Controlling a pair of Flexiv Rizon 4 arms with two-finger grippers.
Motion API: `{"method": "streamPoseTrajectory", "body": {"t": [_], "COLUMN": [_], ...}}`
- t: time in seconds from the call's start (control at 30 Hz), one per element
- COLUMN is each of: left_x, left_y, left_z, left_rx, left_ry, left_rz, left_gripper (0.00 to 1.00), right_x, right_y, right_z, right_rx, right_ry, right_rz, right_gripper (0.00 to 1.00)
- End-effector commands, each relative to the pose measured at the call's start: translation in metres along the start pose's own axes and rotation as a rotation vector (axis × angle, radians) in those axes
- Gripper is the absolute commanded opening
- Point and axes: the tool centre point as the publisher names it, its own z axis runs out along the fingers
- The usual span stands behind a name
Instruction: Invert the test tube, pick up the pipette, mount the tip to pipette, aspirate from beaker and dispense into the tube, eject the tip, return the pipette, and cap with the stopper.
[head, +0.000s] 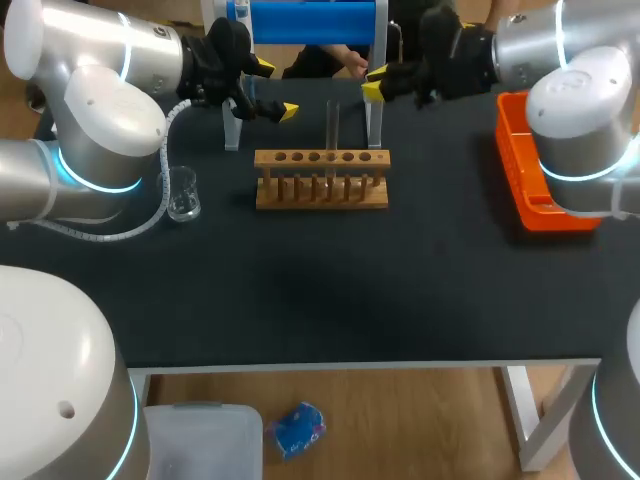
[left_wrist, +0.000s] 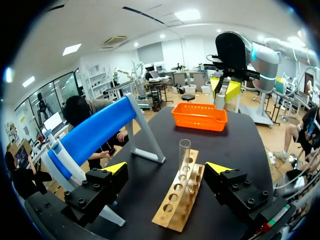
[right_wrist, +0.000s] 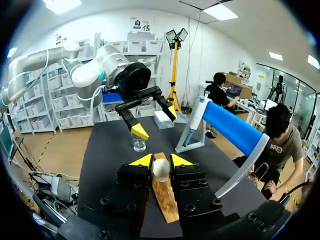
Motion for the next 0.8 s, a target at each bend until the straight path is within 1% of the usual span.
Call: {"method": "streamPoseTrajectory", "body": {"t": [0.03, 0.17, 0.37, 0.5, 0.63, 0.8], "left_x": [0.000, 0.000, 0.000, 0.000, 0.000, 0.000], "left_y": [-0.001, -0.001, -0.001, -0.001, -0.001, -0.001], "left_z": [0.000, 0.000, 0.000, 0.000, 0.000, 0.000], "left_rx": [-0.004, -0.004, -0.004, -0.004, -0.004, -0.004], "left_ry": [0.003, 0.003, 0.003, 0.003, 0.003, 0.003], "left_rz": [-0.001, -0.001, -0.001, -0.001, -0.001, -0.001], "left_gripper": [1.00, 1.00, 1.00, 1.00, 1.00, 1.00], "right_x": [0.001, 0.001, -0.008, -0.013, -0.019, -0.026], "right_y": [0.000, 0.000, 0.002, -0.003, -0.005, 0.000], "right_z": [-0.002, -0.002, 0.020, 0.035, 0.046, 0.059], "right_rx": [0.001, 0.001, -0.015, 0.006, 0.023, 0.053], "right_ry": [0.001, 0.001, 0.039, 0.062, 0.059, 0.039], "right_rz": [0.000, 0.000, 0.006, 0.007, 0.002, -0.058], "right_gripper": [0.00, 0.00, 0.00, 0.00, 0.00, 0.00]}}
